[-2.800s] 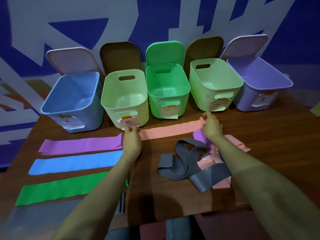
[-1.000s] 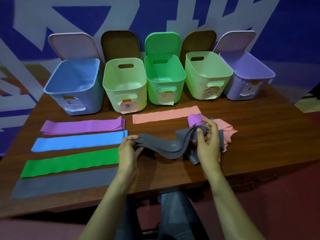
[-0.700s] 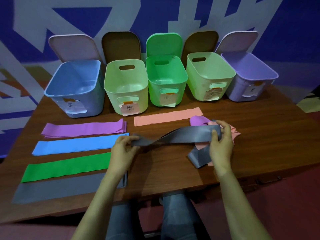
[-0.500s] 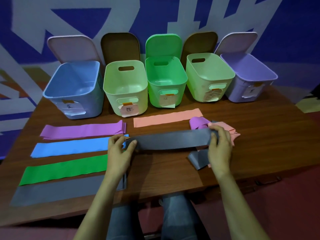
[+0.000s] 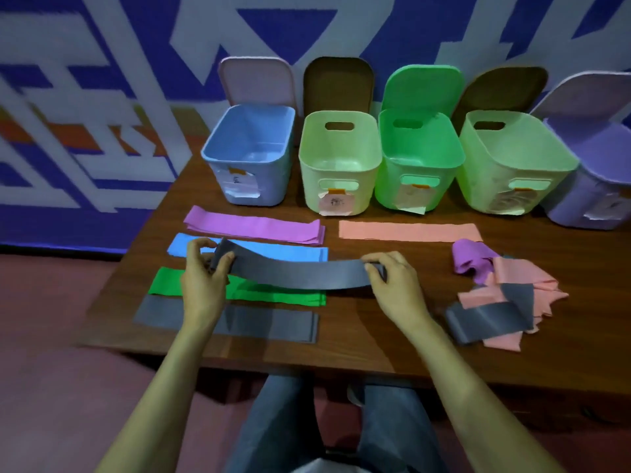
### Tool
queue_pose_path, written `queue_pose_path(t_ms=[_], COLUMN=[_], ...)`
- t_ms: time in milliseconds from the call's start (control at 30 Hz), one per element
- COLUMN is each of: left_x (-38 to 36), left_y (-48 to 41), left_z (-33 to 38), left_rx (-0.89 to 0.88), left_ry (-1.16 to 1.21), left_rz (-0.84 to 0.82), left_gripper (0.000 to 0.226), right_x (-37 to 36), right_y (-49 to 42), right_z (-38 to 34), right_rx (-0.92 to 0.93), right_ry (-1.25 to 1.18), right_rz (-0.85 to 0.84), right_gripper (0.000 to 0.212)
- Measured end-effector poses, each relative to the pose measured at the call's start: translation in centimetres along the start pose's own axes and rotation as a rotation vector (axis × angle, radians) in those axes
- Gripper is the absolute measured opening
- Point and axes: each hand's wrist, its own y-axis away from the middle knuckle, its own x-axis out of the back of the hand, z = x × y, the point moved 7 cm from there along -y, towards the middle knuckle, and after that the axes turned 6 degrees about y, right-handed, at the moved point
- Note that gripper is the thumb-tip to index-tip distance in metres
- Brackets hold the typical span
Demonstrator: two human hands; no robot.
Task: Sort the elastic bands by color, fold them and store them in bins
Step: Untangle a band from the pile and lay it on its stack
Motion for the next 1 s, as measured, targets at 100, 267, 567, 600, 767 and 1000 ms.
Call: queue_pose_path(t_ms=[100,267,567,600,767,1000], left_x=[5.6,10.7,13.2,13.2,13.2,12.4], left_y=[-0.4,-0.7,-0.4,-0.3,-0.1,0.2], left_z=[-2.5,-5.8,-8.3,-8.6,-10.2,-9.8], left_rx=[0.019,0.126,0.125,0.124,0.145,0.087], left_ry=[-0.077,-0.144,-0.28,-0.299,-0.312,-0.35], left_rz=[0.113,0.182,0.197,0.19,0.198,0.201], left_gripper=[0.023,0.026,0.023,0.021,0.016,0.012], right_x=[-3.4,-7.6,-9.6,-9.6,-9.7,-10.3], right_y=[1.6,4.0,6.4,6.5,6.5,7.1], right_z=[-3.3,-6.6,-7.1,-7.1,-7.0,-7.1], right_rx=[0.073,0.155,0.132,0.128,0.114,0.173], right_ry=[-0.04,-0.064,0.022,0.034,0.087,0.179], right_rz=[-0.106,-0.216,-0.279,-0.276,-0.251,-0.182], right_gripper=[0.018,0.016,0.014,0.015,0.015,0.015])
